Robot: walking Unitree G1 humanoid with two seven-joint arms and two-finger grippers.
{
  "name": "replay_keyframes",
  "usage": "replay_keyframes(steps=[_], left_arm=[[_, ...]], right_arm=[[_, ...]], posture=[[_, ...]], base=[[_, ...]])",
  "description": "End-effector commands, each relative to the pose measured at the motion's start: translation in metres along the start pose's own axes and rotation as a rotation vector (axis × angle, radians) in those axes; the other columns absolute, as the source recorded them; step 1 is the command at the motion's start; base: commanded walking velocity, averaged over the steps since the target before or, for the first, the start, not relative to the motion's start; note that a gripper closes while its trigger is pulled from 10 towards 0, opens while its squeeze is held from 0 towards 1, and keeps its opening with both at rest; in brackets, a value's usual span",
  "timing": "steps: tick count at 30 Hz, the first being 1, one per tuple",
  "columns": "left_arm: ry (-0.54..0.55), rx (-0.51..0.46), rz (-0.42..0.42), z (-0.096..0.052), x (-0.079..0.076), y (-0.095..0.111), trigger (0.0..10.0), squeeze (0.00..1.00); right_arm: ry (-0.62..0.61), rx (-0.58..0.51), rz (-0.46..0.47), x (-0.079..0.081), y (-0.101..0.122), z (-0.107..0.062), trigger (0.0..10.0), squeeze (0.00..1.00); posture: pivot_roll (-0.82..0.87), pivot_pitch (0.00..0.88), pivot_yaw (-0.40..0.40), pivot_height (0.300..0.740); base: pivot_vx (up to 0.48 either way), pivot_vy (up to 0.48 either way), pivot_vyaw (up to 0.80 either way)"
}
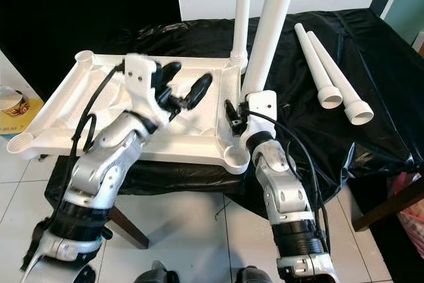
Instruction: Building children table
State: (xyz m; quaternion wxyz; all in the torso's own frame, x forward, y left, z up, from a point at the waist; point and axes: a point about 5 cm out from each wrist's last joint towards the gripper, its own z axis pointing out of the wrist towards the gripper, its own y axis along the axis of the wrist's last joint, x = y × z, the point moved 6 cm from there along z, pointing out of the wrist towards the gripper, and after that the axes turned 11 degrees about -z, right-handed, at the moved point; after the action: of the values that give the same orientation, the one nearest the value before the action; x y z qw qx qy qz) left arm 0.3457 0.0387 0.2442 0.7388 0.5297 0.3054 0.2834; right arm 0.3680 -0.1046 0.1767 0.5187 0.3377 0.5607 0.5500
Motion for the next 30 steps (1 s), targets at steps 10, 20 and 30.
replay_keyframes(steps=[10, 20, 30], left_arm=[[-0.117, 0.056, 0.080, -0.023, -0.017, -0.021, 10.0, 0.00], [-0.220, 0.168, 0.084, -0.043, -0.029, -0.044, 10.0, 0.00], [-0.305, 0.294, 0.107, -0.059, -0.040, -0.068, 10.0, 0.00]], right_arm=[[-0.004, -0.047, -0.038, 0.006, 0.008, -0.005, 10.0, 0.00], [0.017, -0.041, -0.054, 0.010, 0.004, -0.012, 10.0, 0.00], [0.066, -0.038, -0.073, 0.022, -0.001, -0.019, 10.0, 0.00]], posture=[[-0.04, 0.076, 0.006, 0.740], [-0.03, 0.068, -0.003, 0.740], [-0.03, 0.059, -0.005, 0.740]], base=[[0.000, 0.000, 0.00], [0.000, 0.000, 0.00], [0.000, 0.000, 0.00]])
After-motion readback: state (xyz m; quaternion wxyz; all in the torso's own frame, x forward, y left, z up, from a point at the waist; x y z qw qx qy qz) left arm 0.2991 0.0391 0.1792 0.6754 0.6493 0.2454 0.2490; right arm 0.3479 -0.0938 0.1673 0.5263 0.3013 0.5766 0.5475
